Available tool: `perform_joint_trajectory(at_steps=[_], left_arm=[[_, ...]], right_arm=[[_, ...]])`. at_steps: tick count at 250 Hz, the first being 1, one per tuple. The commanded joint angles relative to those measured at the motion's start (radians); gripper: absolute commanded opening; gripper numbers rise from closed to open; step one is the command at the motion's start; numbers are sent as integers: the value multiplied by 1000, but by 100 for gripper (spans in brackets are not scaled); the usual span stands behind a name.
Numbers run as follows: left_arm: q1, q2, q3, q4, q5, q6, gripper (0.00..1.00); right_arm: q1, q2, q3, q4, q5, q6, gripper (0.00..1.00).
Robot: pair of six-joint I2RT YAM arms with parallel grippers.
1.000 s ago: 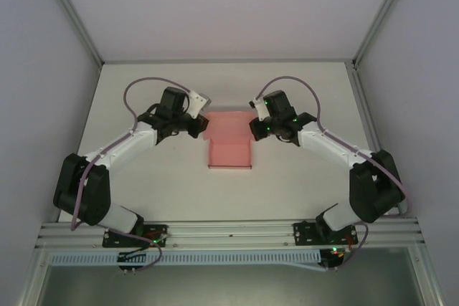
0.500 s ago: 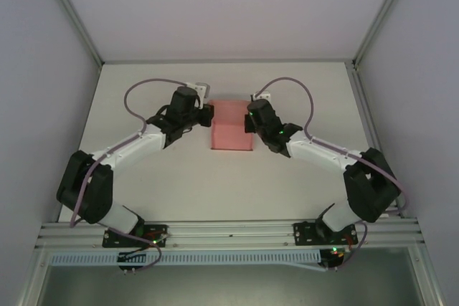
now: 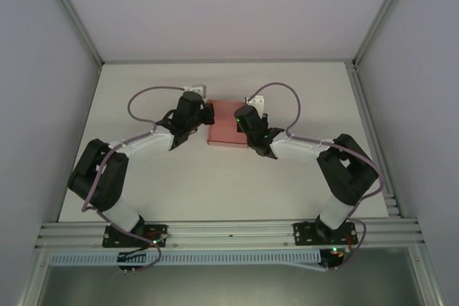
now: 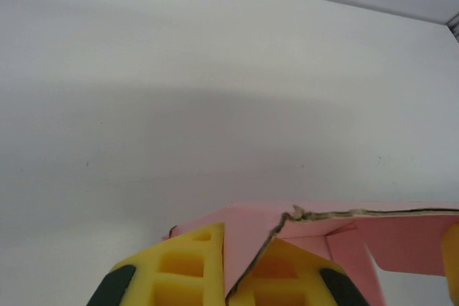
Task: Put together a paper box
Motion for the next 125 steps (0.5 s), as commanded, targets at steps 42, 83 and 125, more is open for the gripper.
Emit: perform_joint_trajectory(at_steps=[42,83,125], left_arm=[[-121,-91,-208,194,20,-67,0],[-156,-130,-301,227,1,-109,0],[-189,-184,-361,164,-61,-94,0]], right_arm=[[123,20,-93,202,53,17,7],[182,12,-160,213,145,55,7],[219,-11,-227,235,159,59,10]])
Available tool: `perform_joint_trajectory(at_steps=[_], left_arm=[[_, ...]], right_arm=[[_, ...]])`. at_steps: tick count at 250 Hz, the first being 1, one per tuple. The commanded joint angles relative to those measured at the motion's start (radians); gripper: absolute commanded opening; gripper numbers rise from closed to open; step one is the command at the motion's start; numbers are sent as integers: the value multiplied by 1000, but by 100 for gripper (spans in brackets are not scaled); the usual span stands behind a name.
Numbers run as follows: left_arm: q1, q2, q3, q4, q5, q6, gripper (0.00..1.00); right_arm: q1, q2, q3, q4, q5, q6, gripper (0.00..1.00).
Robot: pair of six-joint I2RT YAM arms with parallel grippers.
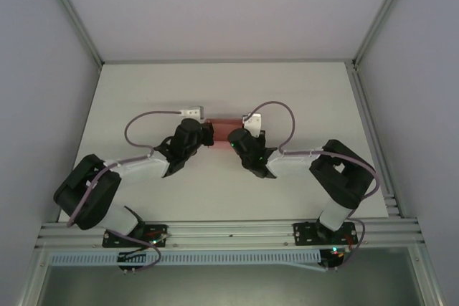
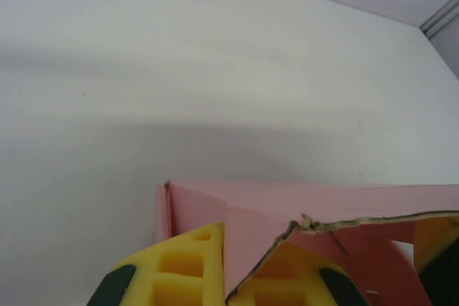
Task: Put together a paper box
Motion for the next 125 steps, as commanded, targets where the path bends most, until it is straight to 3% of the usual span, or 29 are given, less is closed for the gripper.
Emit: perform_joint_trajectory(at_steps=[1,72,90,125], left_arm=[[-63,-29,-48,-56,49,-17,0],[-112,-129,-113,-90,7,10,0],[-115,-154,-111,-117,-1,16,7],[-122,-207,-114,-171,-17,12,17]], right_arm=[[66,-12,-43,47,-66,23,10],[99,-65,-141,112,-32,-3,15],[110,-86,-131,88,-18,-17,17],[120,-118,-120,41,-8,-29,31]])
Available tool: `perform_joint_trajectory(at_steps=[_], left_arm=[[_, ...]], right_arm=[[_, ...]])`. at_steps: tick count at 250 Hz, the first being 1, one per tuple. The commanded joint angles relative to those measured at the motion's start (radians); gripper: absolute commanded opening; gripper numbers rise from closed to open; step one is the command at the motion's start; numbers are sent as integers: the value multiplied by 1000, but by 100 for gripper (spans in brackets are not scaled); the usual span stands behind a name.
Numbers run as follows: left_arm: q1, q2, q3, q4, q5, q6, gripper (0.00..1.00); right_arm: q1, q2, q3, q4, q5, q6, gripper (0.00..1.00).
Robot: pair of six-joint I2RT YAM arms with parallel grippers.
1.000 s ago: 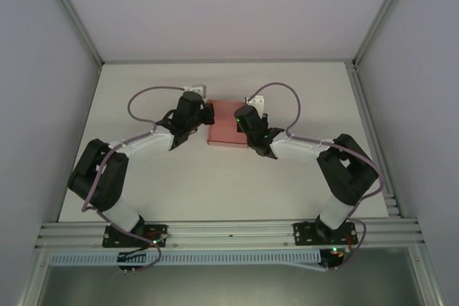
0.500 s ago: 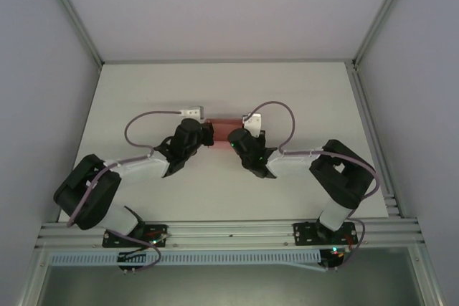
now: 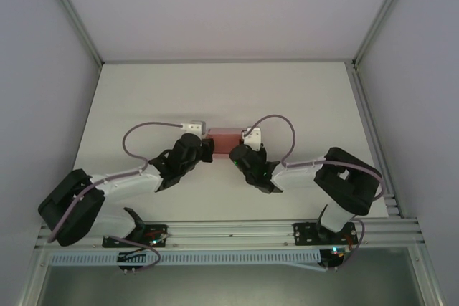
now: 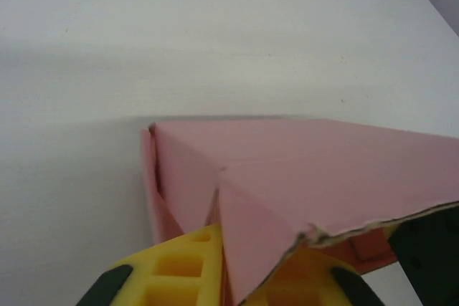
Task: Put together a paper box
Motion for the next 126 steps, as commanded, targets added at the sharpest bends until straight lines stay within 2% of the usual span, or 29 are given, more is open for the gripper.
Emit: perform_joint_trajectory(at_steps=[1,13,23,41,53,71,99,111,126], left_arm=[[-20,-52,-9,-69,7,6,17],[-21,-73,-9,-85,5,5,21],[-23,-91,-11,-97,-2,7,28],[-28,-119,-12,-116,-11,10,33],[-26,-135,-12,-131,-20,12,43],[-27,-152,-8,-156,-28,10,53],[-34,-171,1,-184,-13,15,59],[-37,-182,6,-196,-8,17,60],[-40,-198,13,-208,-3,18,68]], right_arm=[[25,-42,19,-29,-14,-15,31],[27,-54,22,-54,-15,-5,35],[29,-62,31,-95,-6,17,37],[32,-74,41,-150,-7,29,38],[37,-85,40,-169,-7,27,40],[45,-104,32,-184,-11,24,43],[50,-139,11,-201,-29,26,56],[50,-160,1,-201,-48,22,57],[51,-192,-6,-205,-76,13,63]])
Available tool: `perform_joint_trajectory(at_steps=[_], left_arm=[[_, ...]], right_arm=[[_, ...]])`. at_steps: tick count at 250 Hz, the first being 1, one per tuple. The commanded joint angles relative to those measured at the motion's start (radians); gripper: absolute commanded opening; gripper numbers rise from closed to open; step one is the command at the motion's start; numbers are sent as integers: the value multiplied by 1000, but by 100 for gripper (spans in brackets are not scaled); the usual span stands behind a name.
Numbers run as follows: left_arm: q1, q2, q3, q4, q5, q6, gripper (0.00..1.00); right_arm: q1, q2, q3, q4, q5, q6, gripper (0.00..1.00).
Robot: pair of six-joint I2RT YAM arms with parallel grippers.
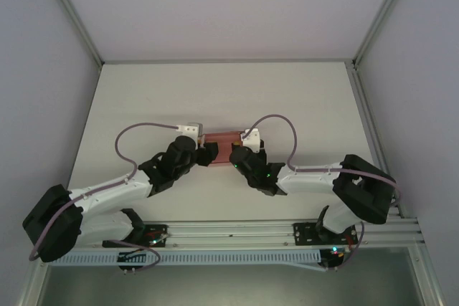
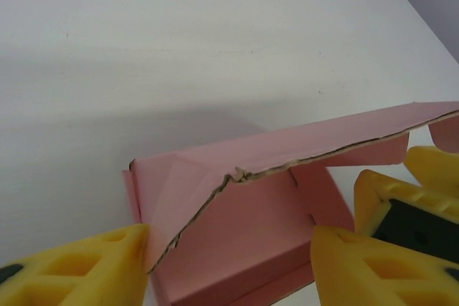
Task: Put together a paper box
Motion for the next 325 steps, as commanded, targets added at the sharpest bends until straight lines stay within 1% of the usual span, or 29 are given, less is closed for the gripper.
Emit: perform_joint_trajectory(at_steps=[1,13,24,56,79,95,114,128,150,172,197,216,244,279,301,322,325], left_arm=[[-13,-41,16,-58,-1,12,68],[-14,-59,29,-82,-1,7,76],[-14,-81,43,-104,7,13,78],[-17,-160,97,-193,9,18,99],[-17,-211,145,-276,9,19,100],[-16,-234,190,-349,-34,-10,100],[-7,-234,255,-435,-78,-29,100],[16,-212,304,-490,-93,-40,100],[71,-144,368,-544,-78,-46,100],[125,-62,419,-554,-34,-36,100],[191,17,435,-511,50,-29,100],[223,69,428,-484,97,-22,100],[239,119,391,-438,137,-8,100],[247,166,328,-390,200,2,100],[246,192,290,-368,232,5,100],[247,202,248,-337,262,1,100],[248,203,242,-331,265,0,99]], right_arm=[[6,-68,-19,-36,-38,1,63],[6,-100,-20,-45,-62,-21,66],[6,-134,-21,-69,-77,-27,71],[6,-259,-14,-153,-137,-60,86],[6,-360,-7,-215,-195,-78,93],[6,-430,1,-245,-206,-80,100],[-1,-487,27,-280,-201,-83,100],[-18,-496,71,-314,-215,-115,100],[-59,-462,159,-382,-228,-130,100],[-133,-385,245,-435,-250,-102,100],[-239,-278,315,-466,-344,-50,100],[-283,-197,345,-474,-401,-51,100],[-302,-103,361,-489,-400,-68,100],[-307,-45,344,-513,-404,-51,100],[-305,-36,297,-509,-432,-18,100],[-306,-42,220,-458,-449,23,100],[-305,-42,209,-450,-473,31,100]])
